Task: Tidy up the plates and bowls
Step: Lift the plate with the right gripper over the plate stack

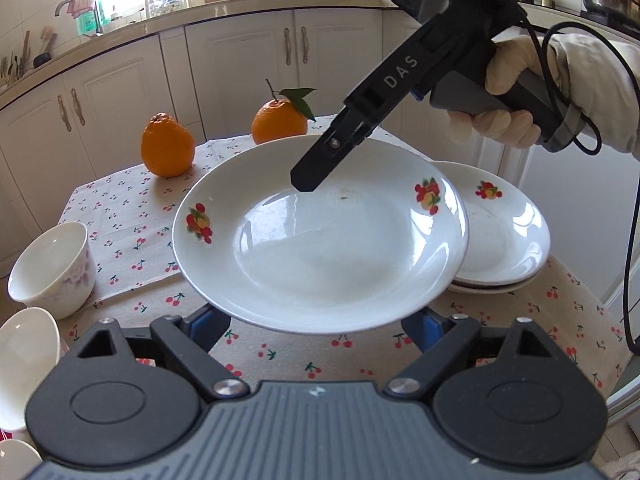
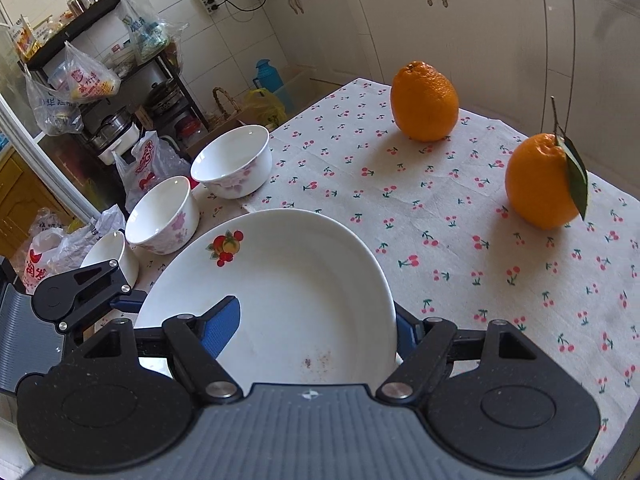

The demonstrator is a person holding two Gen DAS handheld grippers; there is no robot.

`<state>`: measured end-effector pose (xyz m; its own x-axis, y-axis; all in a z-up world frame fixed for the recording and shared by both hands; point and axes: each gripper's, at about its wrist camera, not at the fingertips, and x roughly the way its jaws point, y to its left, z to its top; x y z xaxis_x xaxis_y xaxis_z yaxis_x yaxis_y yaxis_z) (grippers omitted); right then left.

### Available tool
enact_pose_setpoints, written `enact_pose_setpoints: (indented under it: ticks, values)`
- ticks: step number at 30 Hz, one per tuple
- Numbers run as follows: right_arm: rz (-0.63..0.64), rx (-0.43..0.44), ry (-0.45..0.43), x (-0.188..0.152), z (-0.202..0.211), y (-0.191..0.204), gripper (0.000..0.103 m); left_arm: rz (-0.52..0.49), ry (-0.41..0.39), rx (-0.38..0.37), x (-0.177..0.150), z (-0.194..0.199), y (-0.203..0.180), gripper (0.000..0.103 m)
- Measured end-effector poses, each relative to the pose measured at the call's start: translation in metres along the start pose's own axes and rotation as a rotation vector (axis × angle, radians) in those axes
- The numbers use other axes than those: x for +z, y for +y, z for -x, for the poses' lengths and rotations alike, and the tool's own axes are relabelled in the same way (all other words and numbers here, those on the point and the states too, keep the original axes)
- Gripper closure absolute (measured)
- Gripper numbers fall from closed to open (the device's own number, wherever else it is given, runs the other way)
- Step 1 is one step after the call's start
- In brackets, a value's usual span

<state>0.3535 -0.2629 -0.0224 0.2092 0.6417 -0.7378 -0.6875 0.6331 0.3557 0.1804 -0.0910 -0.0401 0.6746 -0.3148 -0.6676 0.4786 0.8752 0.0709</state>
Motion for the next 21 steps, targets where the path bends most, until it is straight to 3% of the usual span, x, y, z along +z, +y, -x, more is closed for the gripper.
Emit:
enact_pose_setpoints:
  ticks: [21]
  values:
    - [-0.117, -0.119, -0.091, -0.078, 0.069, 0.003, 0.021, -0.116, -0.009, -0.135, 0.004, 0.004, -0.049, 0.012]
